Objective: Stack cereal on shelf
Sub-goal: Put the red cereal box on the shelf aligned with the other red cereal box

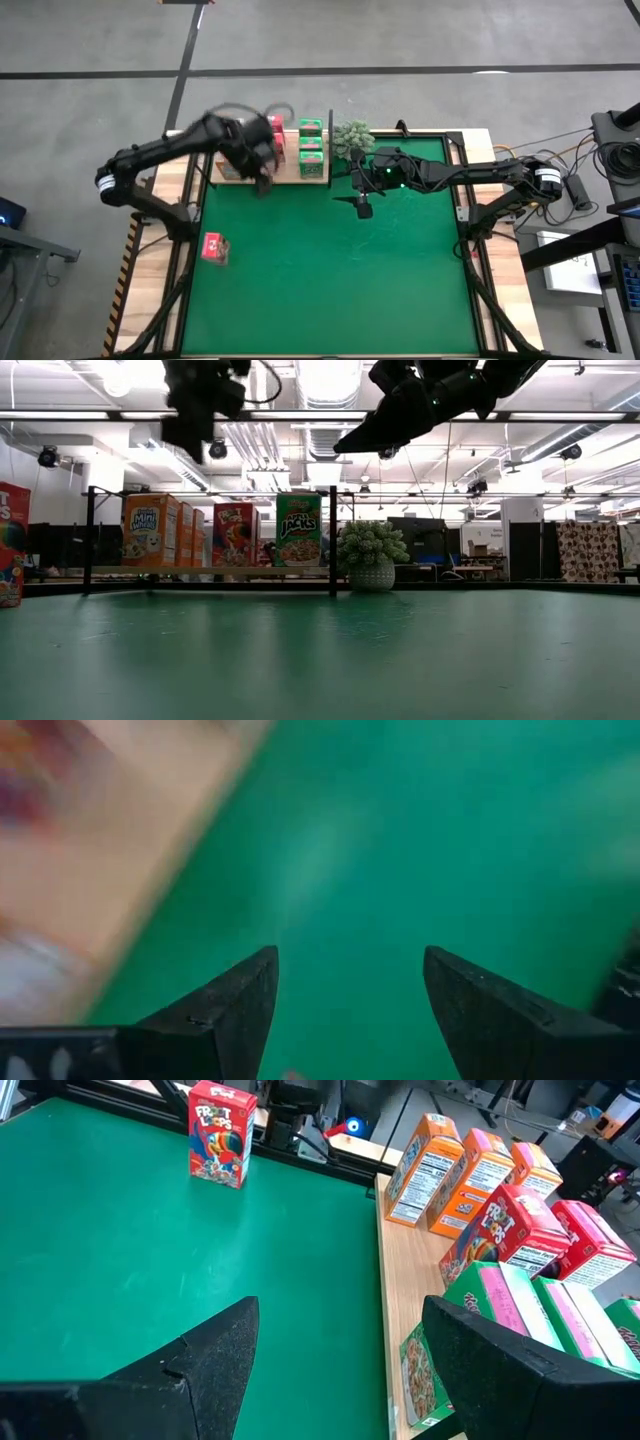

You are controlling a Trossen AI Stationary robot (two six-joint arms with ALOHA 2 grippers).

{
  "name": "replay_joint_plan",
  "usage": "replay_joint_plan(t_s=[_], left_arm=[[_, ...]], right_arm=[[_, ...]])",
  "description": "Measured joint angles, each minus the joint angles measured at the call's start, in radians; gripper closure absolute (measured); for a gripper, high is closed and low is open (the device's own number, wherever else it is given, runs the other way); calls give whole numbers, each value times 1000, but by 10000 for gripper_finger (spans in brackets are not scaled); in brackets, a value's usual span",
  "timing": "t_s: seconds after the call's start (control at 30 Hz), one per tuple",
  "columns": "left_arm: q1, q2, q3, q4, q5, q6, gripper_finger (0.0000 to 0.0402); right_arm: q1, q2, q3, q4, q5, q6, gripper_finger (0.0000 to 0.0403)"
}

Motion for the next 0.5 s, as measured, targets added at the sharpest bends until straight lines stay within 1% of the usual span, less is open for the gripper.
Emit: replay_joint_plan(t_s=[0.03,0.07,0.13,0.17,0.37,0.43,0.5], left_arm=[[-54,-5,-4,-26,-8,-72,169],[-116,-11,-10,-40,-39,-149,169],[-236,-29,-29,-46,-135,-328,169],[-295,-38,-40,-64,-163,-420,169],[-619,-99,-121,-91,-184,-984,163],[-718,-120,-153,-93,-194,-1134,155],[-799,-134,-180,-95,-227,-1256,145]], right_arm=[[0,0,0,0,0,0,131],[0,0,0,-1,0,0,131],[0,0,0,-1,0,-5,131],[0,0,0,-1,0,-6,131],[0,0,0,0,0,-13,131],[0,0,0,6,0,-23,131],[0,0,0,17,0,-30,131]])
